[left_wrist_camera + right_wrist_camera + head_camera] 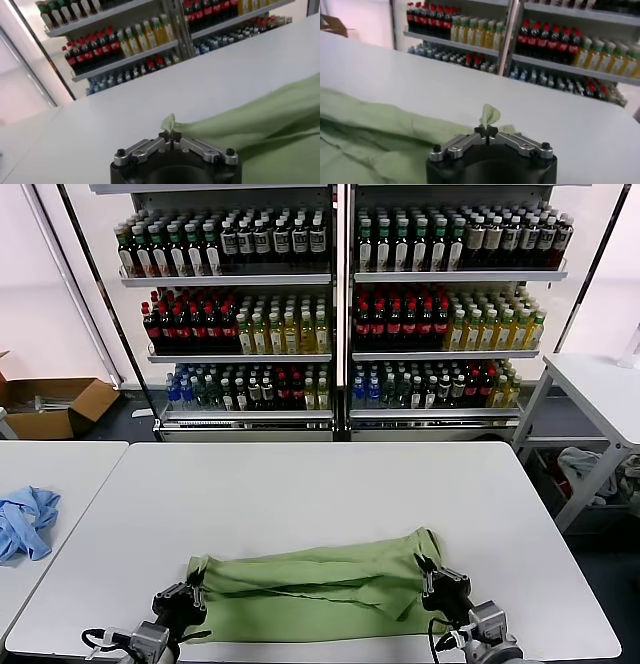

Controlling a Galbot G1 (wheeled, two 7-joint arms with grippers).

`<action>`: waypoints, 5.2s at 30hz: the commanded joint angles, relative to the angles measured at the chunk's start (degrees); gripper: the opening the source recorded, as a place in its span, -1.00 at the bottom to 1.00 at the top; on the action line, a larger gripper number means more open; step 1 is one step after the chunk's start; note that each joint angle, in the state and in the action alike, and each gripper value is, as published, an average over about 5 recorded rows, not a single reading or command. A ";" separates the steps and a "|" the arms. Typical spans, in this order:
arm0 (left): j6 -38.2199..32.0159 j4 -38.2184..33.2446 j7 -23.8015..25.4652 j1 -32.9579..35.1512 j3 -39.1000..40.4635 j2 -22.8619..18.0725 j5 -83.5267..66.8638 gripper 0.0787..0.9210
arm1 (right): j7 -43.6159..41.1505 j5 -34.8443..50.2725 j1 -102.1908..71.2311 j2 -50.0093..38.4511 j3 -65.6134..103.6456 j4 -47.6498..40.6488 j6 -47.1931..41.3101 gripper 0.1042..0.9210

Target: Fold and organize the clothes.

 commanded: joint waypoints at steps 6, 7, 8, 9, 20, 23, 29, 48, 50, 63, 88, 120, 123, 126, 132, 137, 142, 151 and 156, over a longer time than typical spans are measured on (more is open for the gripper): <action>1.46 0.96 -2.07 2.09 0.86 0.08 2.97 -0.56 | 13.87 4.33 -1.97 3.67 -0.94 0.29 1.17 -0.45; 1.53 0.69 -2.09 2.09 0.48 0.45 3.21 -0.48 | 15.04 4.73 -1.69 3.83 -0.88 0.44 0.73 -0.38; 1.73 0.40 -2.10 2.07 0.01 0.93 3.48 -0.42 | 16.12 4.92 -1.43 3.92 -0.76 0.61 0.21 -0.30; 2.00 0.12 -2.10 2.07 -0.47 1.43 3.75 -0.36 | 17.05 4.93 -1.23 3.95 -0.62 0.78 -0.27 -0.23; 1.57 -5.59 -4.88 0.51 -14.43 2.02 -7.89 0.41 | 10.23 0.16 -6.23 2.08 13.78 6.92 7.60 0.55; -2.25 -7.52 -2.85 0.84 -11.56 -1.61 -12.12 0.61 | 2.42 1.46 -9.79 0.72 18.24 5.49 16.55 0.70; -13.09 -6.01 1.88 3.04 -6.01 -8.34 -6.45 0.76 | -13.18 9.91 -12.04 -0.65 25.56 -4.12 31.05 0.76; -19.95 8.20 0.75 4.30 -3.09 -13.13 -6.46 0.77 | -22.12 20.89 -22.40 1.48 38.62 -0.46 24.52 0.76; -19.30 8.90 0.75 4.29 -2.83 -12.85 -8.18 0.77 | -21.92 20.53 -22.52 1.60 38.39 0.16 24.44 0.76; -15.25 9.52 1.38 1.47 -0.72 -12.39 -18.58 0.76 | -20.35 19.22 -21.92 1.85 37.38 2.21 23.57 0.76; -14.92 5.44 -6.92 -1.74 -11.88 -6.51 -19.68 -0.84 | -16.01 13.33 -12.50 0.74 27.75 2.32 22.05 0.76; -16.93 -1.71 -0.60 -8.87 22.67 -13.05 1.99 -0.92 | -14.63 10.55 -13.27 2.27 27.30 4.89 20.51 0.76; -16.99 0.48 0.05 -9.73 24.10 -13.26 2.24 -0.92 | -14.63 10.47 -13.07 2.13 27.21 5.08 20.43 0.76; -17.05 2.52 0.93 -10.60 24.17 -12.89 1.57 -0.92 | -14.61 10.49 -12.92 2.10 27.01 5.01 20.46 0.76; -16.98 6.45 2.25 -11.96 25.26 -11.98 1.18 -0.92 | -14.72 10.43 -12.72 2.22 26.48 5.19 20.64 0.76; -16.08 7.98 1.89 -13.76 26.12 -12.09 2.52 -0.92 | -14.83 10.29 -12.82 2.26 26.44 5.36 20.64 0.76; -16.35 9.34 -0.60 -16.63 28.40 -12.74 6.71 -0.88 | -14.90 9.75 -12.90 2.52 25.98 5.29 20.83 0.76; -15.82 5.09 -0.90 -21.97 31.44 -12.17 6.82 -0.31 | -14.84 9.14 -12.64 2.62 25.18 5.40 20.98 0.76; -12.21 -1.79 -1.15 -19.35 26.00 -10.40 6.52 0.04 | -14.75 9.25 -11.89 2.49 24.95 5.35 20.90 0.76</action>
